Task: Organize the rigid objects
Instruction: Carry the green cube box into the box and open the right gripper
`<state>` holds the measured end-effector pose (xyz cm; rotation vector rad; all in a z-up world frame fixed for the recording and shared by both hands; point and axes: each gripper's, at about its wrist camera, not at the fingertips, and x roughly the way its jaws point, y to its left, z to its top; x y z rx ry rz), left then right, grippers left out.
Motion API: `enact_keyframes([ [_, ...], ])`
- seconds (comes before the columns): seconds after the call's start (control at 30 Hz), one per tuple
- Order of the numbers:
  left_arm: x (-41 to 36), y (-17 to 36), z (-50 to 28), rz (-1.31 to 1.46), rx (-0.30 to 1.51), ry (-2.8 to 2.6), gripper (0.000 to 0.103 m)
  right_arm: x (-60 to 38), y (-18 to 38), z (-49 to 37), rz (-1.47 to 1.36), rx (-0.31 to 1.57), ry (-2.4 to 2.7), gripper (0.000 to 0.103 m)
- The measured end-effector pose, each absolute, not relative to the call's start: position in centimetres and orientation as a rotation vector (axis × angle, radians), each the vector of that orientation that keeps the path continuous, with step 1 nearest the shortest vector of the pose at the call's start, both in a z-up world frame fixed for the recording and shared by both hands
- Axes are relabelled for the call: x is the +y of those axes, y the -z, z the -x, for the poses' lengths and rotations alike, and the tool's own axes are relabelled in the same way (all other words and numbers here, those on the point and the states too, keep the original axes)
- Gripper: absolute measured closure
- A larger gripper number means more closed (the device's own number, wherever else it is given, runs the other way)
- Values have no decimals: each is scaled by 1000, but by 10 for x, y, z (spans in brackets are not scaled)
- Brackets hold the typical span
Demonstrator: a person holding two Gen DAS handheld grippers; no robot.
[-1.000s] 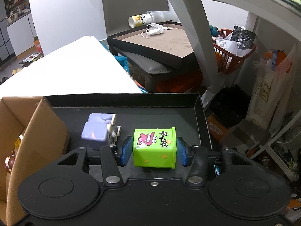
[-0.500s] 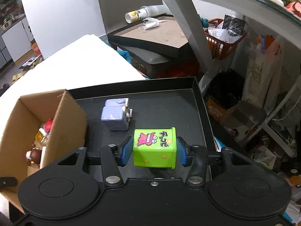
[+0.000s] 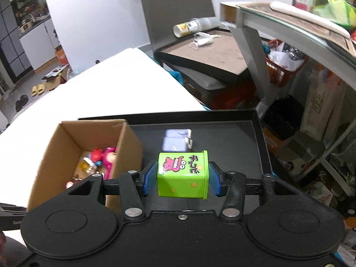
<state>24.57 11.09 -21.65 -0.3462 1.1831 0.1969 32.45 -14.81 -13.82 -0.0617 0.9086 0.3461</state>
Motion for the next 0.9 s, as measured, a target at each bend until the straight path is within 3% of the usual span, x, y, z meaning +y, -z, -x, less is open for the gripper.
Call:
enact_keyframes([
  [0.9,122,220,-237,394,1162,-151,86,-61,121,-312,205,890,-492,55],
])
